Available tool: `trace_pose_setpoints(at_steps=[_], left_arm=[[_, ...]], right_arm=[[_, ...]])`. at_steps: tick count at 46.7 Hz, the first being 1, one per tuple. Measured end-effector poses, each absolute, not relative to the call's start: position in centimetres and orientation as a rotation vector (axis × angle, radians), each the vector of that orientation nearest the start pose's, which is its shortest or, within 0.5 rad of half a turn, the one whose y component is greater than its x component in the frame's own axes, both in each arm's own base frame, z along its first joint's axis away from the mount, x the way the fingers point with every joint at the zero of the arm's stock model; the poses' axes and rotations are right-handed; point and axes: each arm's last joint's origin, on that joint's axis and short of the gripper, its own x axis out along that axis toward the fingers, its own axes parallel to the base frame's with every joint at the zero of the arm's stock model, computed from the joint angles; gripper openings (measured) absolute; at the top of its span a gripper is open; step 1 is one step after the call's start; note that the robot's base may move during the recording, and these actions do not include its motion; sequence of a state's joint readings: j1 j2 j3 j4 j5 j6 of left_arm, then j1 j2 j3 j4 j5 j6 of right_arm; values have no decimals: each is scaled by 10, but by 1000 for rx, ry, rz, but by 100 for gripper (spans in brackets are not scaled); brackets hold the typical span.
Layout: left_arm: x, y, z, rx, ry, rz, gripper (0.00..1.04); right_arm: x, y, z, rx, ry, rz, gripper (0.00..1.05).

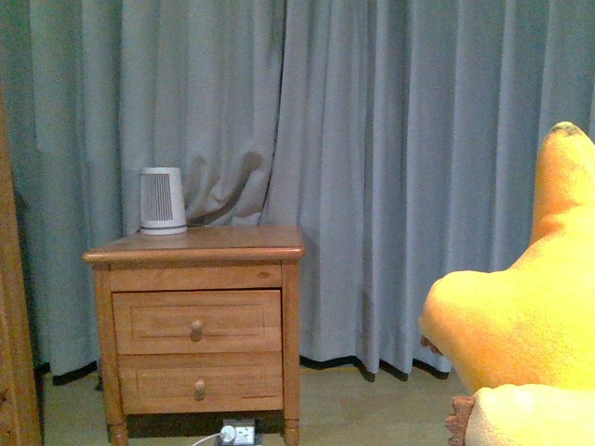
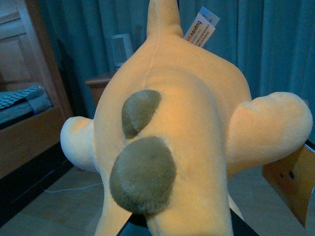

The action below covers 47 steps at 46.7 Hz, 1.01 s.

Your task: Put away toys

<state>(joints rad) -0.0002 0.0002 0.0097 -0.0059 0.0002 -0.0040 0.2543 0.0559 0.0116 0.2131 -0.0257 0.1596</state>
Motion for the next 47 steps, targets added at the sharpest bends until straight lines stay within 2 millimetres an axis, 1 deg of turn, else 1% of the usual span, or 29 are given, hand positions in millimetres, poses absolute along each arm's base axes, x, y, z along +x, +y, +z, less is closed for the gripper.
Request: trace_pose_setpoints(at_steps=[47], left_arm=[[97, 0, 166, -4, -3, 0, 99]], right_arm=[[96, 26, 183, 178, -145, 291, 7]])
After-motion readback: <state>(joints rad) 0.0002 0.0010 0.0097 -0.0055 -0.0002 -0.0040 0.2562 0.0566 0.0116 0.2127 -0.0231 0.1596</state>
